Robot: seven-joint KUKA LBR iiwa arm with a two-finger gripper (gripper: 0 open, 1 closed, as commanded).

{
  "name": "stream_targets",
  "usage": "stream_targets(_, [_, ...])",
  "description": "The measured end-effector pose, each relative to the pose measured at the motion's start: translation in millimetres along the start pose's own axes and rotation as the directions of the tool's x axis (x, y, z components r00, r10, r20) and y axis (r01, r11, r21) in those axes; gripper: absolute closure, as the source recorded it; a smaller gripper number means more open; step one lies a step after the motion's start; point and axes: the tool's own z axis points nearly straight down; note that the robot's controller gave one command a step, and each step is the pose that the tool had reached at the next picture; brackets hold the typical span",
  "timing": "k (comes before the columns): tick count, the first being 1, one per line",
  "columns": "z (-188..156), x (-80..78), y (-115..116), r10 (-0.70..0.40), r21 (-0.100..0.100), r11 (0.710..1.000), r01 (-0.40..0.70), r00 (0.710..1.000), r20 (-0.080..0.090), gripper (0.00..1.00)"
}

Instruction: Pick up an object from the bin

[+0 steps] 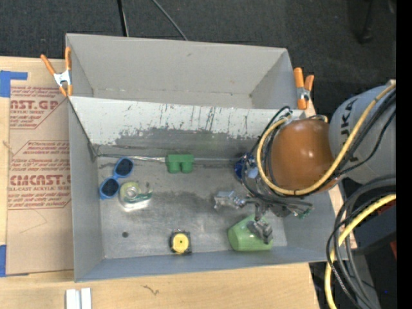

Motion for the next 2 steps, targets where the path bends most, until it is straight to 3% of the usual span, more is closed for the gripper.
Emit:
stream_targets(1, [4.5, 14.8, -8.6, -0.318, -0.017, 0.948, 0.318, 0.948, -0.018, 0.00])
stream_targets(2, [7.8, 19.3, -6.9, -0.410, -0.027, 0.912, 0.409, 0.912, -0.029, 0.00])
